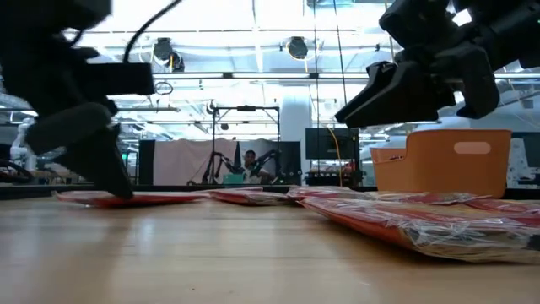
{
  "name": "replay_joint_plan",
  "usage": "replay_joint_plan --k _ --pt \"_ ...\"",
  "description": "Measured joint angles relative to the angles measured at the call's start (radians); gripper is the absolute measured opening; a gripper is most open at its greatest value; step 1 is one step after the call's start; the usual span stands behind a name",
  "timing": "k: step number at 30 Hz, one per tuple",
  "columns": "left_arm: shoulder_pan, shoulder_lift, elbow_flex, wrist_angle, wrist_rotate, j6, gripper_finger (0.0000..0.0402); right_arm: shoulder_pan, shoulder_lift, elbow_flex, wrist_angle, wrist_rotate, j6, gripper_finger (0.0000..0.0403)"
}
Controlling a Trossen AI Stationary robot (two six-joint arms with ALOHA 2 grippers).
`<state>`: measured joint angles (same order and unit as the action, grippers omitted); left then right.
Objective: Sort popcorn bags into baskets
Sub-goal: Put the red popcorn bag into the orange container
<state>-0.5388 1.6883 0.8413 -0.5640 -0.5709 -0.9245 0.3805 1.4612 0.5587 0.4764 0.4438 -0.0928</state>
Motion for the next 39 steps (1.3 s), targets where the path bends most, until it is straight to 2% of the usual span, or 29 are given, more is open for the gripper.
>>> replay_joint_plan --k 10,16,20,24,28,31,39 --pt "-0.129 0.008 -0.006 -0.015 -0.173 -0.014 0.0216 0.000 0.000 0.000 0.036 0.000 -0.005 0.0155" --pt "-0.150 0.008 -0.087 0.012 -0.166 -0.087 0.0216 0.000 0.000 0.000 0.046 0.000 -0.006 0.0155" --pt "-0.158 0.008 -0.145 0.120 -0.189 -0.093 0.0216 0.000 0.000 0.000 0.048 0.000 -0.006 0.0155" --pt "-0.150 0.008 -0.213 0.284 -0.247 -0.003 0.0216 0.000 0.000 0.000 0.048 0.000 -0.006 0.0155" --pt "-0.123 0.005 -0.281 0.411 -0.262 0.042 0.0212 0.000 0.000 0.000 0.051 0.000 -0.006 0.0155" --pt "-0.114 0.004 -0.315 0.458 -0.260 0.043 0.0182 0.000 0.000 0.000 0.051 0.000 -0.011 0.0155" --pt "-0.110 0.006 -0.341 0.526 -0.257 0.052 0.0039 -0.001 0.000 0.001 0.052 0.000 -0.016 0.0155"
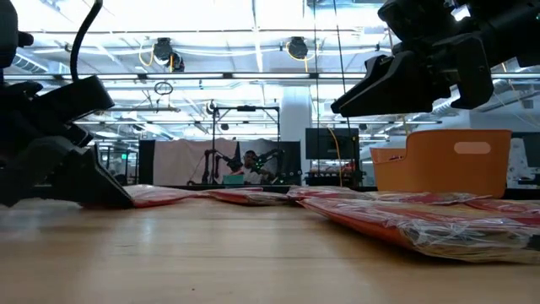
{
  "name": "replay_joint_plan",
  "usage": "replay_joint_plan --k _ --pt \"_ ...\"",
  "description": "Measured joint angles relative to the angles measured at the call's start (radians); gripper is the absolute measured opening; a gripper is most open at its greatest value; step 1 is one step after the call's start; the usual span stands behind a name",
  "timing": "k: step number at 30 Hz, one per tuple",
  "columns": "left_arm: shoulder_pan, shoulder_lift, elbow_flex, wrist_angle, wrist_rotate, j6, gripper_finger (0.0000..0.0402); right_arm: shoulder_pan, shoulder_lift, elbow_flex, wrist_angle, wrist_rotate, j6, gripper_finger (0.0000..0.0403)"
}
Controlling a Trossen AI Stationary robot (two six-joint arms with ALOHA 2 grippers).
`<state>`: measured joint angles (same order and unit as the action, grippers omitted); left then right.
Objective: Sort popcorn bags into baskets
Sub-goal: Put the red popcorn bag into the orange container
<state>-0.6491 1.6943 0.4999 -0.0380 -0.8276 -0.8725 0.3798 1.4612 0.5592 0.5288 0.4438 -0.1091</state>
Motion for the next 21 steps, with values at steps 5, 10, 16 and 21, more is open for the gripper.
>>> replay_joint_plan --k 5,10,16,21 --pt "0.002 -0.001 -0.003 0.088 0.008 0.008 0.0009 0.000 0.000 0.003 0.049 0.000 0.008 0.0155" --pt "0.001 0.000 0.018 0.095 0.024 0.015 0.0004 0.001 0.000 0.057 0.047 0.000 -0.003 0.0155" --pt "0.000 0.001 0.063 0.093 0.002 0.067 0.0004 0.002 0.000 0.108 0.013 0.005 -0.021 0.0155" --pt "0.000 0.001 0.117 0.095 -0.007 0.130 0.0003 0.002 0.036 0.127 0.010 0.005 -0.046 0.0155"
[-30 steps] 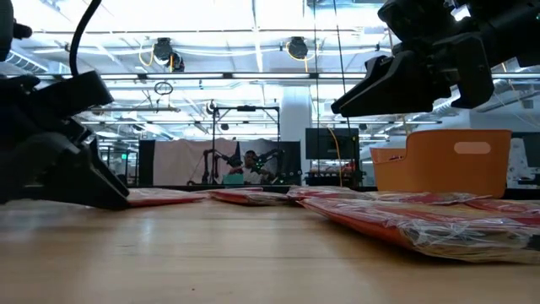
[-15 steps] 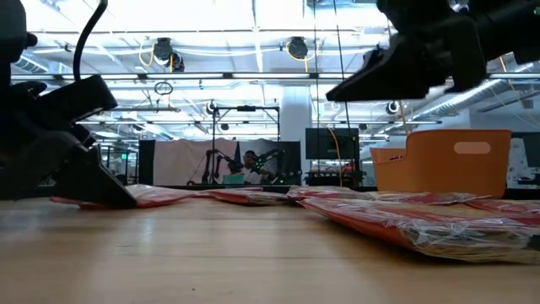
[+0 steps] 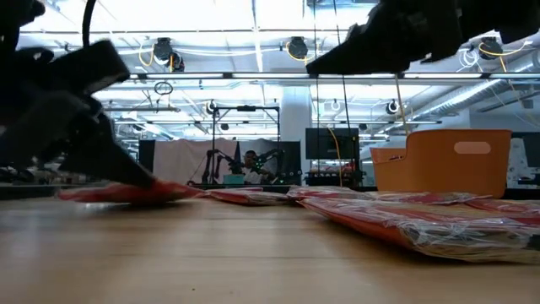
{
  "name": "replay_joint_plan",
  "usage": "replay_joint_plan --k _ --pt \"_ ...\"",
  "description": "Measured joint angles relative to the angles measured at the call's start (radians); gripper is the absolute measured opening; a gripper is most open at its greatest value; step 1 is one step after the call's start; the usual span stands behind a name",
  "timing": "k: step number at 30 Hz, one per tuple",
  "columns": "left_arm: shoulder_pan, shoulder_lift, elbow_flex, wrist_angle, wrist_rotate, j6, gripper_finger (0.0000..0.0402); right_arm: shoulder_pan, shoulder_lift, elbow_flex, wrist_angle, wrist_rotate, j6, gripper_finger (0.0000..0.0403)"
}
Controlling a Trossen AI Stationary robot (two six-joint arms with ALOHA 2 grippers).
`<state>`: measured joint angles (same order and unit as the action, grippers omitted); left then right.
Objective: Sort popcorn bags into baskets
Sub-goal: Put the red popcorn bag into the orange container
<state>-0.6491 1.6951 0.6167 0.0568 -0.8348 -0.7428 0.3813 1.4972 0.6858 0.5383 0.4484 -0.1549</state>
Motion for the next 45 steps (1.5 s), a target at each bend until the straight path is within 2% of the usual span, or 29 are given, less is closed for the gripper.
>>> replay_joint_plan --k 5,14,18,21,27,32,34,36,45 --pt "-0.012 0.000 0.068 0.004 -0.004 0.096 0.0003 0.000 0.116 0.073 0.002 -0.001 -0.069 0.0159" --pt "-0.048 0.000 0.124 0.007 -0.006 0.157 0.0003 0.001 0.441 0.360 -0.104 0.001 -0.314 0.0197" --pt "-0.064 0.000 0.124 0.012 0.000 0.140 0.0003 0.001 0.548 0.454 -0.095 0.105 -0.448 0.0205" --pt "-0.073 0.000 0.125 0.032 0.037 0.144 0.0003 -0.008 0.598 0.498 -0.091 0.117 -0.568 0.0204" --pt "-0.087 -0.001 0.125 0.086 0.050 0.172 0.0003 -0.055 0.631 0.523 -0.080 0.021 -0.594 0.0185" --pt "-0.094 -0.002 0.125 0.149 0.050 0.235 0.0003 -0.070 0.632 0.523 -0.065 0.018 -0.636 0.0163" --pt "-0.093 -0.002 0.125 0.157 0.051 0.246 0.0003 -0.073 0.633 0.523 -0.057 -0.015 -0.657 0.0153" --pt "-0.093 -0.002 0.125 0.157 0.051 0.247 0.0003 -0.074 0.633 0.523 -0.056 -0.057 -0.658 0.0139" --pt "-0.093 -0.002 0.125 0.161 0.050 0.239 0.0009 -0.074 0.633 0.522 -0.067 -0.058 -0.596 0.0057"
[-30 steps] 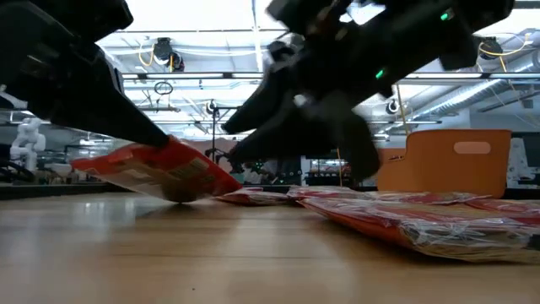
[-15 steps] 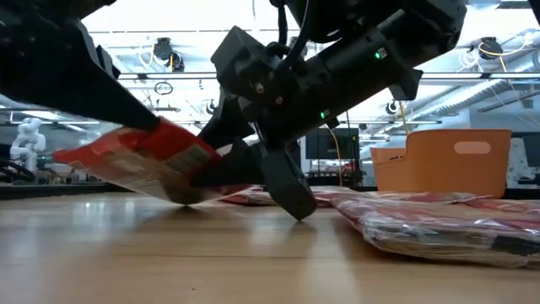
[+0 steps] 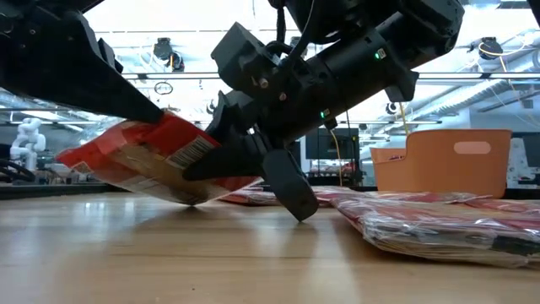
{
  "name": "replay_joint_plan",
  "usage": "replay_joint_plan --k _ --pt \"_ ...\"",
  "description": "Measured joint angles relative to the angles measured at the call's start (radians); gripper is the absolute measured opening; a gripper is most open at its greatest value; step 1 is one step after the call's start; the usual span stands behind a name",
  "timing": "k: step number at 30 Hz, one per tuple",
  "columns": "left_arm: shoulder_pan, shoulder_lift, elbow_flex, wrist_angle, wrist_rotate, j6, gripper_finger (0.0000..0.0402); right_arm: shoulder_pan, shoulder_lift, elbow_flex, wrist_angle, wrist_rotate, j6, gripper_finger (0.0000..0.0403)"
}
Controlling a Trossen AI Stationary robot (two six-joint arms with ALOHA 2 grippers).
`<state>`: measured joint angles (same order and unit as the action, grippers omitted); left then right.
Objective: Sort popcorn bags into baskets
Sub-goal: Put the red popcorn bag into the orange container
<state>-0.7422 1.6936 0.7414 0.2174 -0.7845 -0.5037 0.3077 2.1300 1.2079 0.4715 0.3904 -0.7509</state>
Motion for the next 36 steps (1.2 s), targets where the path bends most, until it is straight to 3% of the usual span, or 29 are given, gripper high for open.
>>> replay_joint_plan --k 4,10,14,18,22,27,32,36 --pt "0.000 0.000 0.000 0.039 -0.023 -0.031 0.0037 0.001 0.000 0.000 -0.002 0.000 0.004 0.0031" --pt "-0.007 -0.001 0.001 0.057 -0.106 -0.028 0.0129 0.004 0.000 0.000 -0.003 0.001 0.005 0.0021" --pt "-0.022 -0.001 0.001 0.083 -0.205 0.026 0.0187 0.020 -0.011 -0.002 -0.021 0.015 0.005 0.0023" --pt "-0.039 -0.033 0.001 0.067 -0.340 0.038 0.0220 0.037 -0.061 -0.004 -0.118 0.028 0.009 0.0024" --pt "-0.047 -0.079 0.001 0.039 -0.443 0.058 0.0225 0.042 -0.142 -0.004 -0.243 0.028 0.060 0.0024" --pt "-0.039 -0.122 0.001 -0.057 -0.473 0.057 0.0212 0.041 -0.244 -0.004 -0.363 0.028 0.067 0.0023" --pt "-0.020 -0.125 0.001 -0.194 -0.480 -0.077 0.0196 0.032 -0.358 -0.003 -0.465 0.032 0.058 0.0019" --pt "0.004 -0.125 0.000 -0.354 -0.480 -0.275 0.0186 0.024 -0.448 -0.004 -0.559 0.077 0.058 0.0019"
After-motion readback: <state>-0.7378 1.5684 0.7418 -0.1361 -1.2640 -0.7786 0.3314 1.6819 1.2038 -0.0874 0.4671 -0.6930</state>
